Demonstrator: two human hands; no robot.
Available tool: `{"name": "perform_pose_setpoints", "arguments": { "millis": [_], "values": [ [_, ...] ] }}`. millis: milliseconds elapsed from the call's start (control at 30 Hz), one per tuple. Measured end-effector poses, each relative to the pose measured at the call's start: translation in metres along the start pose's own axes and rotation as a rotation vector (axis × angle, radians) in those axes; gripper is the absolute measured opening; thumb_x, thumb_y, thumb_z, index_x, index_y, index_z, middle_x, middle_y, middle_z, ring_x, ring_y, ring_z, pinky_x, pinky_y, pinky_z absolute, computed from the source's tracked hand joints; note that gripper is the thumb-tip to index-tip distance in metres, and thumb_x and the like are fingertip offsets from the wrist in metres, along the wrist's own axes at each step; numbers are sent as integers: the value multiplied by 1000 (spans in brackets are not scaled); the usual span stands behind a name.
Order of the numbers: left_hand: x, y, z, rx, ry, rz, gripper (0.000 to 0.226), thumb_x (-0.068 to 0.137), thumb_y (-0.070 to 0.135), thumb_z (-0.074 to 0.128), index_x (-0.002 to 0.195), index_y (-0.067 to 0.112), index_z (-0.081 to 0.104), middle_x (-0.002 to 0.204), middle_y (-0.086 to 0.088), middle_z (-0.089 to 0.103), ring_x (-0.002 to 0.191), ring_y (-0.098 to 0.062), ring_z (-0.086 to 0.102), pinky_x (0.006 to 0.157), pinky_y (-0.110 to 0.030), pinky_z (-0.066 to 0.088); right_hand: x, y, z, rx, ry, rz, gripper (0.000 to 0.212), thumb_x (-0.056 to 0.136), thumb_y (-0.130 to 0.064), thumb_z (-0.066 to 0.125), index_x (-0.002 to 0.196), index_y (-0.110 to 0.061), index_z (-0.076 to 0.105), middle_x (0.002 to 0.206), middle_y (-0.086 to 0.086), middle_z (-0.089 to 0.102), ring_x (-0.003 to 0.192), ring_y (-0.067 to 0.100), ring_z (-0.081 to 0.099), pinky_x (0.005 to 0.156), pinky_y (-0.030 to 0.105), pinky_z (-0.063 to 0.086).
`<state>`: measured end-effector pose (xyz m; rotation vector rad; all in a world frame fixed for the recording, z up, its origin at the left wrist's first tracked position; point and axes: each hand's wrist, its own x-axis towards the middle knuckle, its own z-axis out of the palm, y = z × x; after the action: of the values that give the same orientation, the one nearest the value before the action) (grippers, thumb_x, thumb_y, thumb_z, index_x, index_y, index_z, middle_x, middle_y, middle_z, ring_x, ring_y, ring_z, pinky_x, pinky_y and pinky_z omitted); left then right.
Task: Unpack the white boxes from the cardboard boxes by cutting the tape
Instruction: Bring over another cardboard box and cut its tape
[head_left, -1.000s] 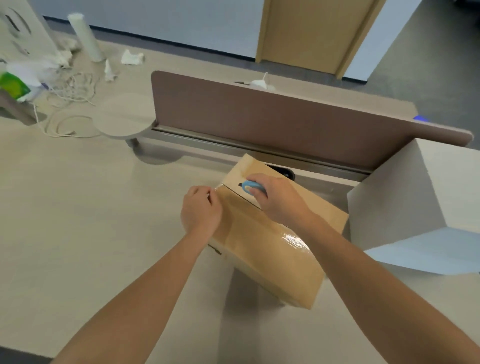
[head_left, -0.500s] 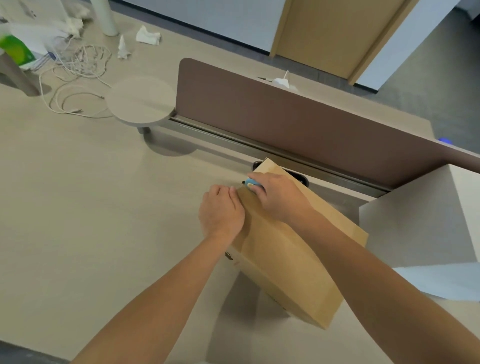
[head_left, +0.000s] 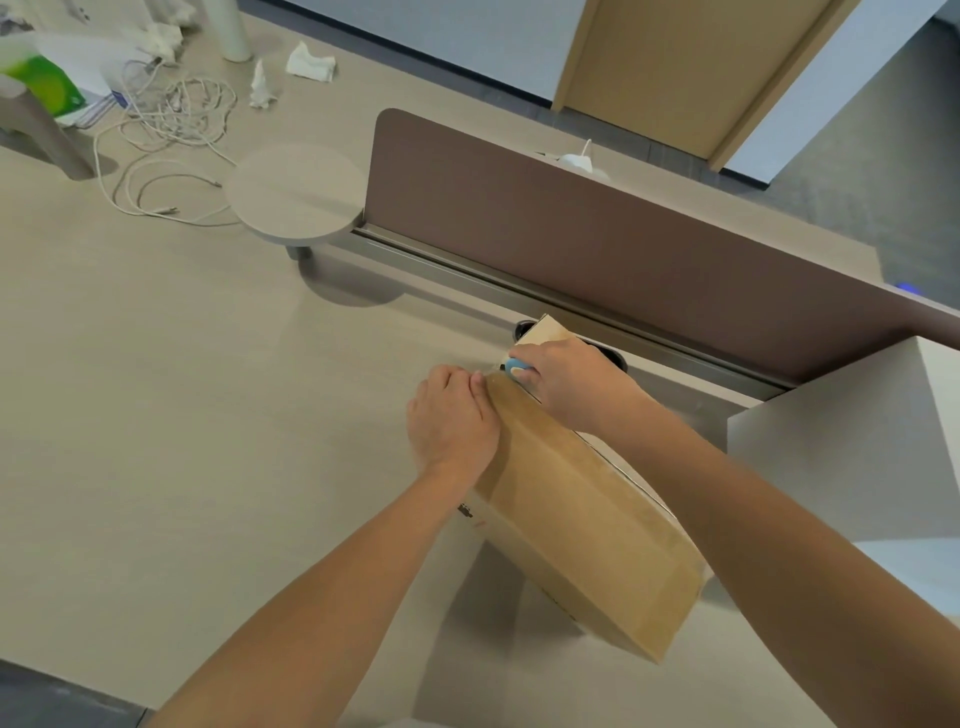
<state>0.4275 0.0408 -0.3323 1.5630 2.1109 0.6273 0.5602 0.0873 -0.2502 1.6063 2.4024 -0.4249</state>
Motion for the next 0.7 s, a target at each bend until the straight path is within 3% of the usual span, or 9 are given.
{"name": "perform_pose_setpoints", "arguments": {
  "millis": [400,600,700],
  "values": [
    [-1,0,0,-9,6,-10,38,105,30,31,106,11,64,114,-3,59,97,-24,56,85,-36,38,-11,12,0,40,19,-38,30,105,-30,40,125,-16,57,109,7,68,97,26,59,86,42,50],
    [-2,1,-1,-20,13,-21,38,106,29,32,107,10,65,114,-3,59,97,-25,56,84,-36,37,-8,14,12,114,53,-37,36,106,-29,40,138,-19,52,126,5,63,112,26,56,95,39,45],
    [-2,2,-3,-14,8,-25,38,106,29,31,108,10,65,115,-3,59,97,-24,56,83,-35,36,-6,17,20,164,115,-55,34,105,-28,41,135,-19,54,123,3,64,110,25,57,94,38,45]
  ]
}}
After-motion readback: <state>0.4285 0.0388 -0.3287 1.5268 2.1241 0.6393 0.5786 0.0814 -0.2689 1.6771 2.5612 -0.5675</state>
